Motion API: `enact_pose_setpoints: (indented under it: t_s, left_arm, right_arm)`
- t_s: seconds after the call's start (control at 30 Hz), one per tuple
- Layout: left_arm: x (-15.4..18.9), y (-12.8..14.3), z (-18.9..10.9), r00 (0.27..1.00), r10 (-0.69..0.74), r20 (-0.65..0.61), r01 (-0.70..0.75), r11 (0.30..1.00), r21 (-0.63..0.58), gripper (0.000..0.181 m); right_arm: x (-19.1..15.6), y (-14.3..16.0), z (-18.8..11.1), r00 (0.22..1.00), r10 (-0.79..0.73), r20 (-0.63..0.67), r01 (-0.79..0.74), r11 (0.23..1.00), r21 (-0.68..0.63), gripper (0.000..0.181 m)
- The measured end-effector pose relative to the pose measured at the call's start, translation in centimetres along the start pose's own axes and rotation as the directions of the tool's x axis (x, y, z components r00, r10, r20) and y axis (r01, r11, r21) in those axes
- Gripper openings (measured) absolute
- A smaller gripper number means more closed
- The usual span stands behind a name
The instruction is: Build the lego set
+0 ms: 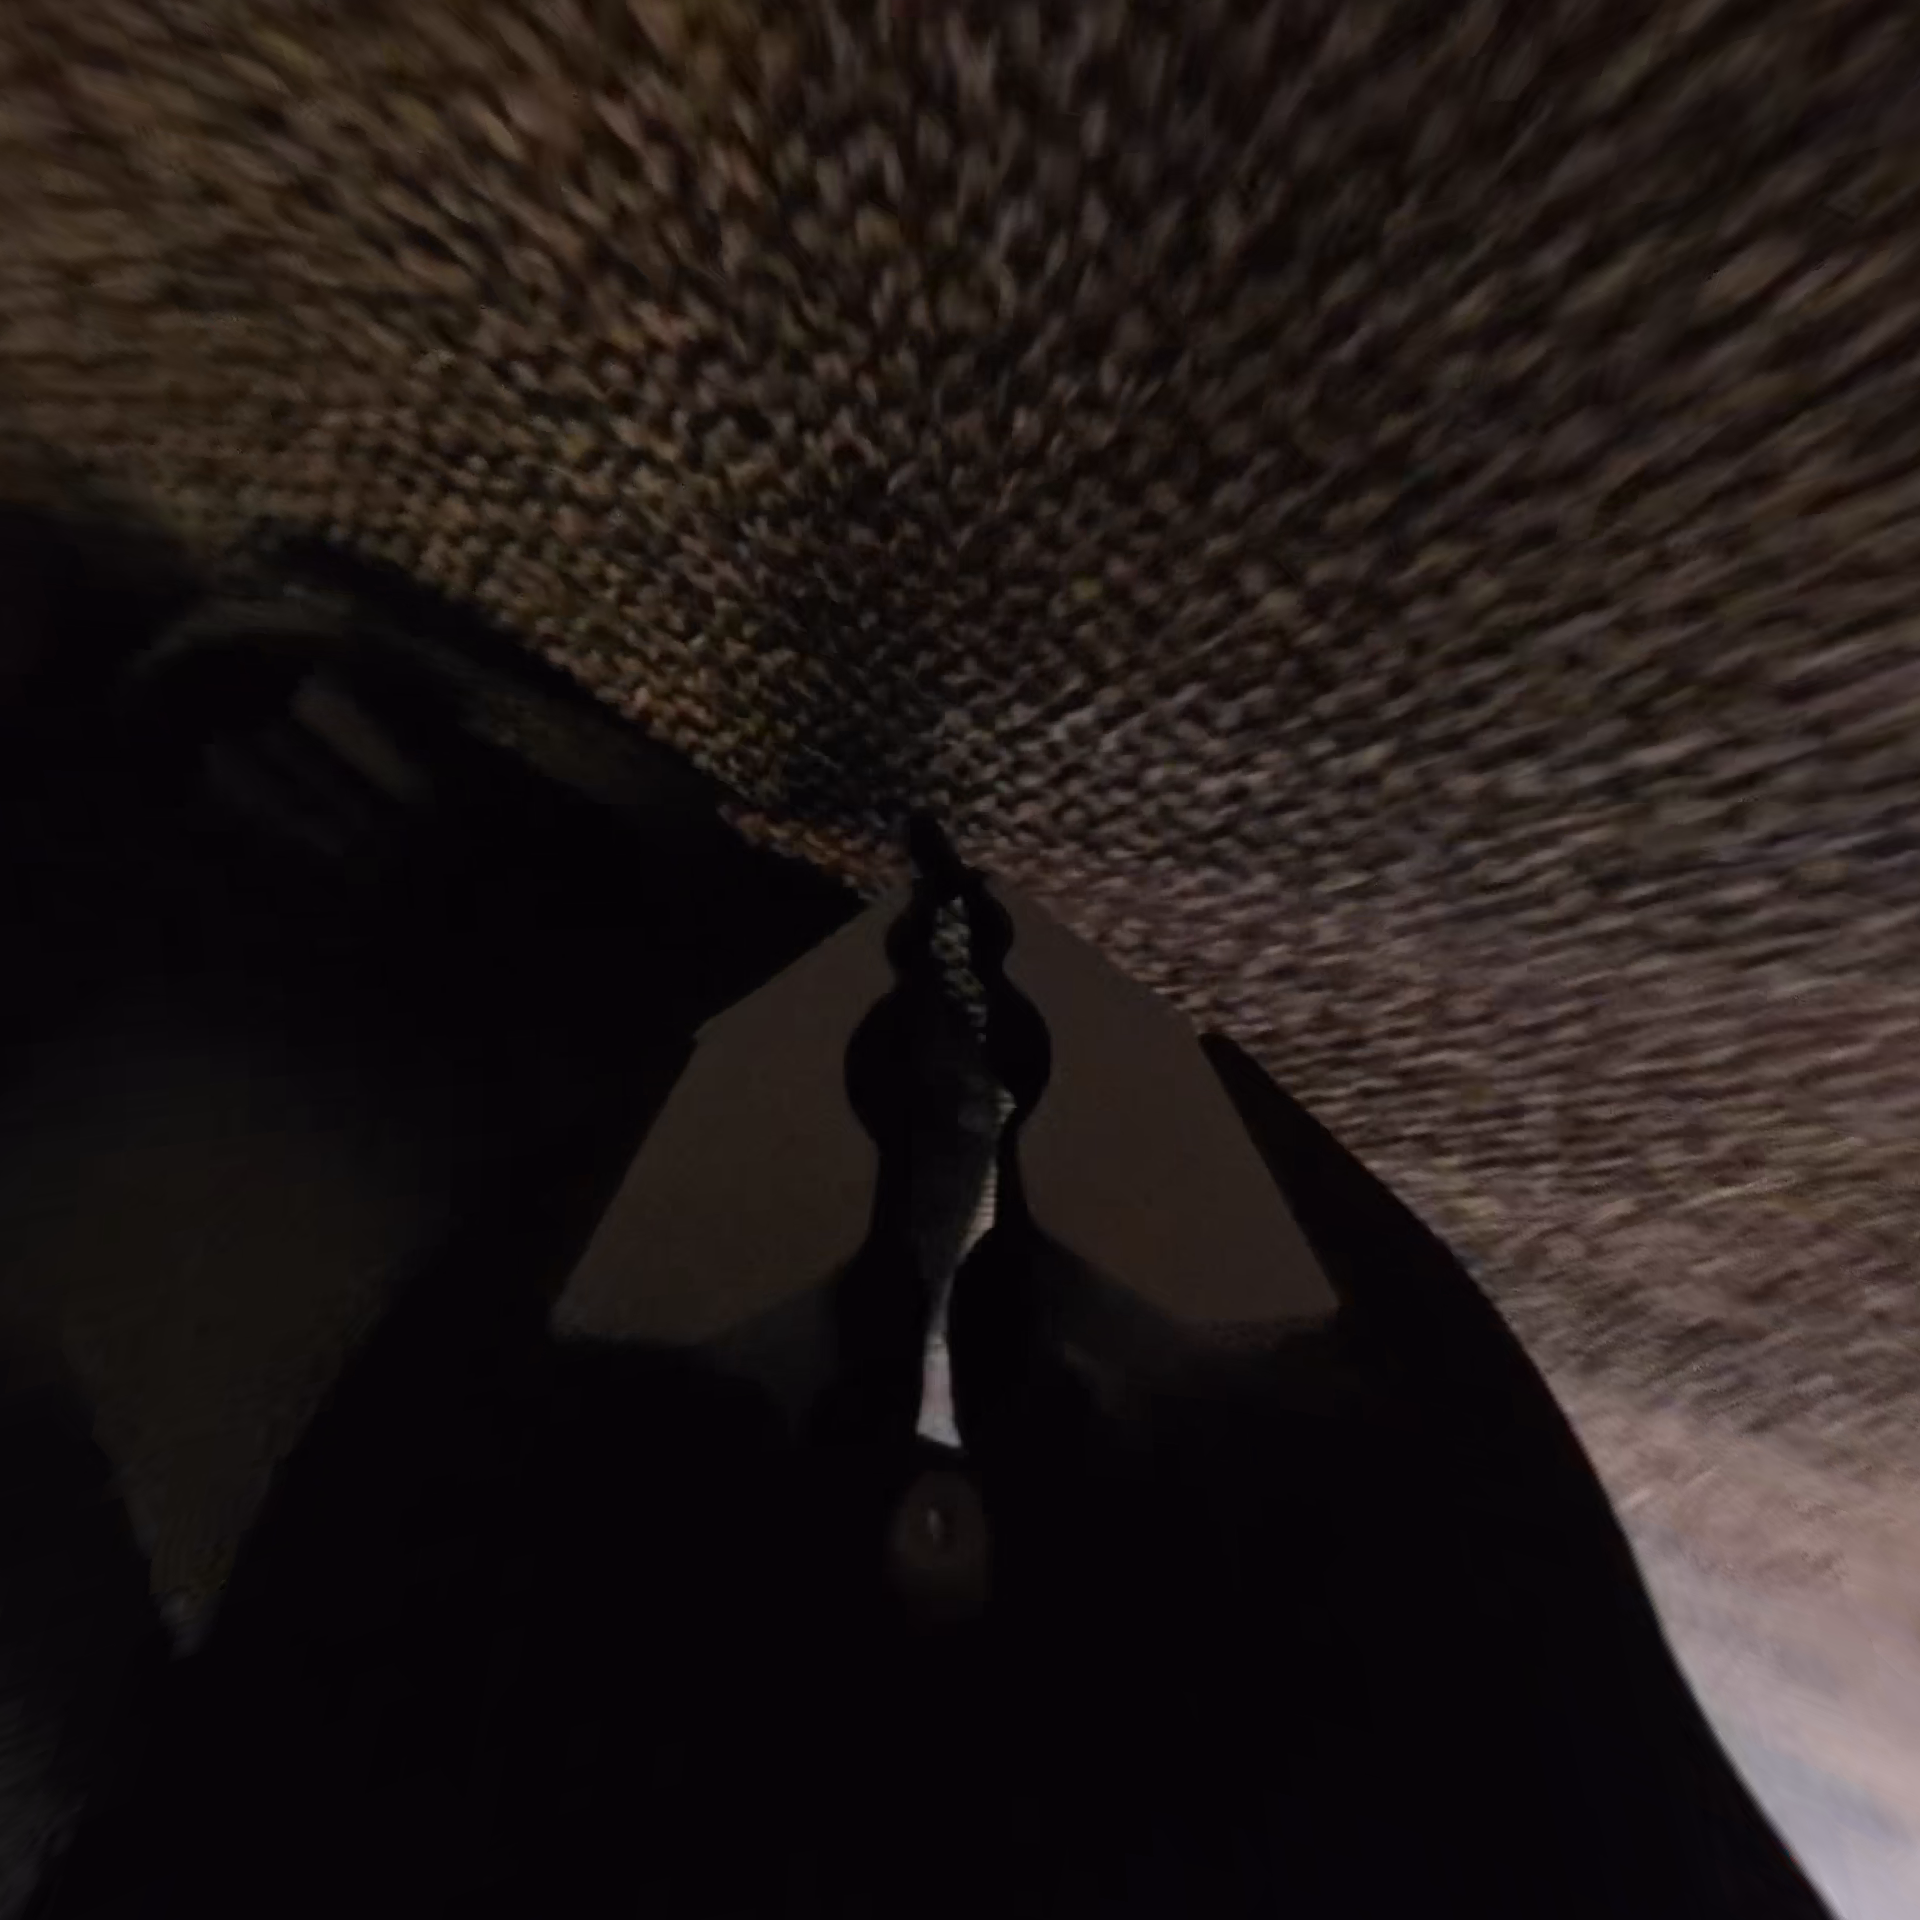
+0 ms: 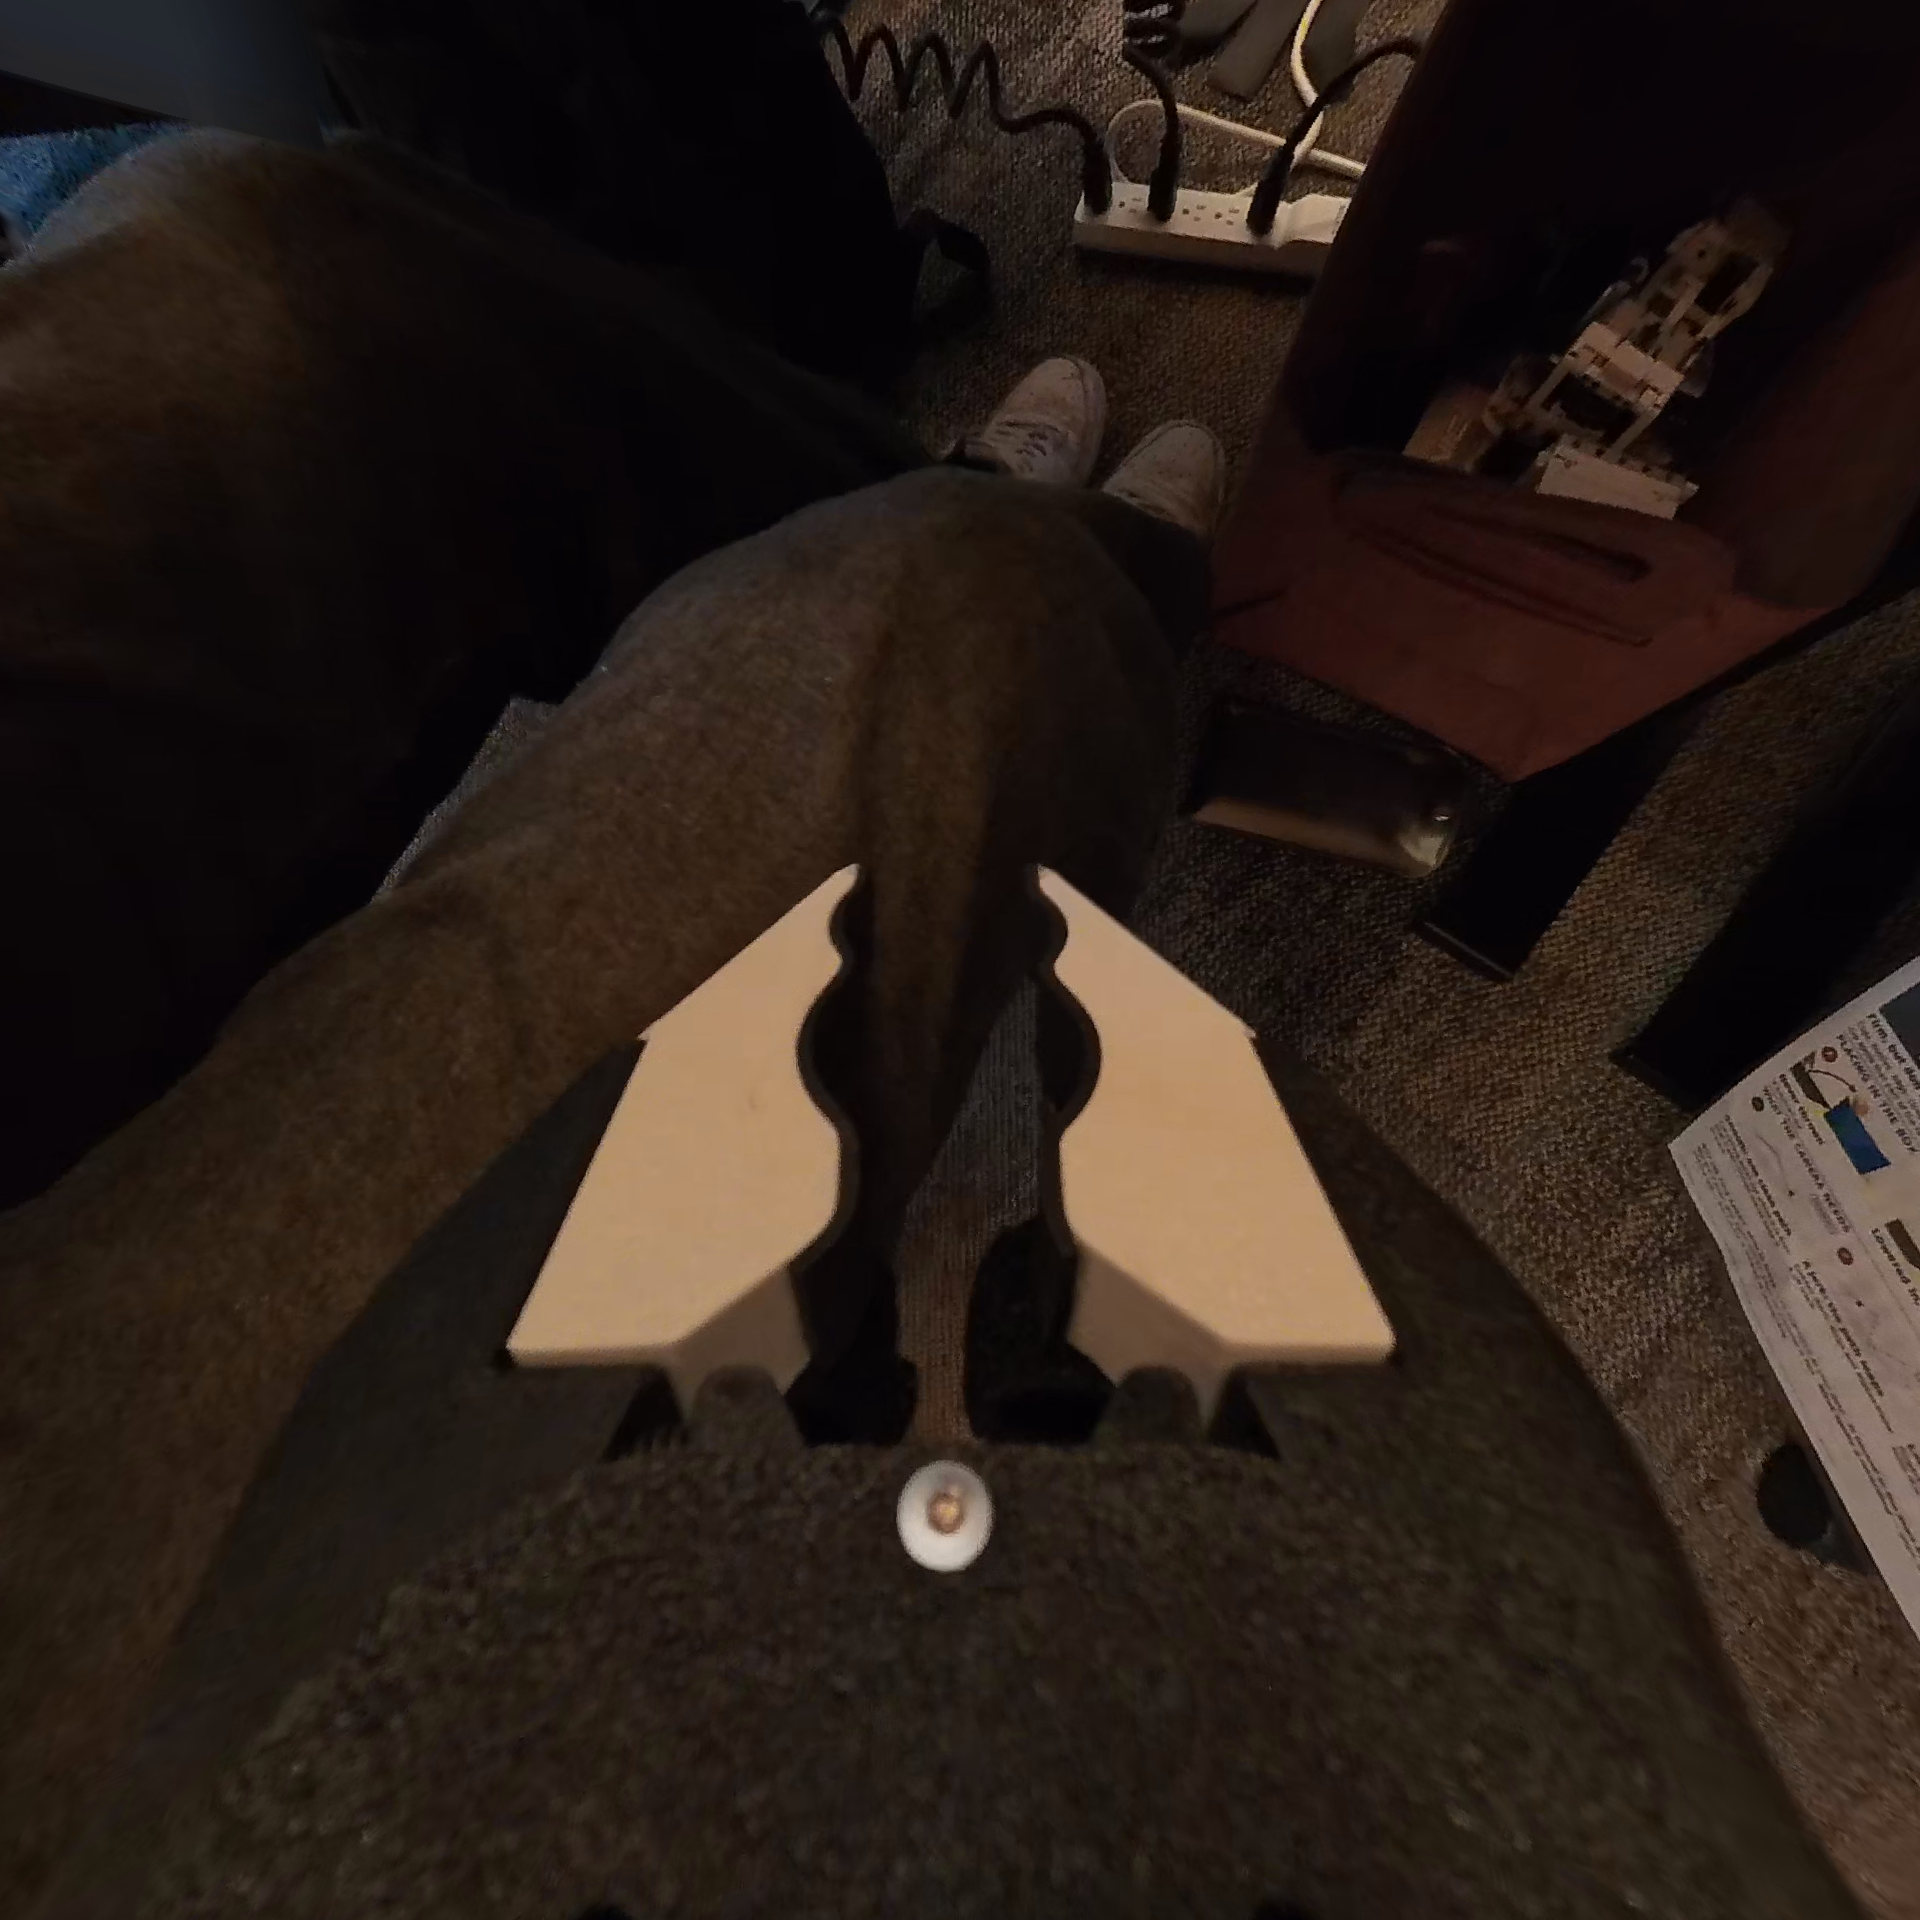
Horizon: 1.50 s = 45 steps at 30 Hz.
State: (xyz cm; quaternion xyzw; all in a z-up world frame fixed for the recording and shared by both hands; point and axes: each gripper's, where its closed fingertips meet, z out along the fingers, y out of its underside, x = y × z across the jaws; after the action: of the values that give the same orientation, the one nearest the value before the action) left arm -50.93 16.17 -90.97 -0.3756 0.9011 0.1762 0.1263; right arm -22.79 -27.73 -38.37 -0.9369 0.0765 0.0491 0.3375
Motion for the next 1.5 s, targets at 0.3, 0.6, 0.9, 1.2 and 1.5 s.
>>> enact_pose_setpoints:
  t_s: [0.3, 0.6, 0.9, 1.2, 1.5]
  left_arm:
    - [5.4, 1.8, -16.8, 0.662, -0.748, -0.051, 0.709, 0.603, 0.366, 0.006]
    - [-7.4, 4.6, -40.6, 0.329, -0.846, -0.420, 0.693, -0.086, 0.715, 0.007]
    - [-18.7, 7.7, -64.6, 0.486, -0.745, -0.457, 0.505, -0.188, 0.842, 0.007]
    - [-31.6, 1.0, -72.8, 0.662, -0.480, -0.576, 0.678, 0.054, 0.733, 0.007]
    - [-38.7, -10.9, -64.5, 0.632, -0.167, -0.757, 0.701, 0.540, 0.466, 0.007]
  right_arm:
    - [-0.6, -1.2, 0.4, 0.999, 0.031, 0.044, -0.034, 0.998, 0.058, 0.025]
    - [-3.1, -9.1, 1.2, 0.987, -0.115, 0.110, 0.092, 0.976, 0.196, 0.023]
    - [-8.5, -23.4, -3.4, 0.890, -0.401, 0.219, 0.254, 0.833, 0.491, 0.021]
    - [-5.3, -31.4, -6.0, 0.846, -0.466, 0.258, 0.330, 0.838, 0.434, 0.023]
    - [0.7, -33.9, -1.8, 0.848, -0.451, 0.278, 0.373, 0.881, 0.292, 0.027]
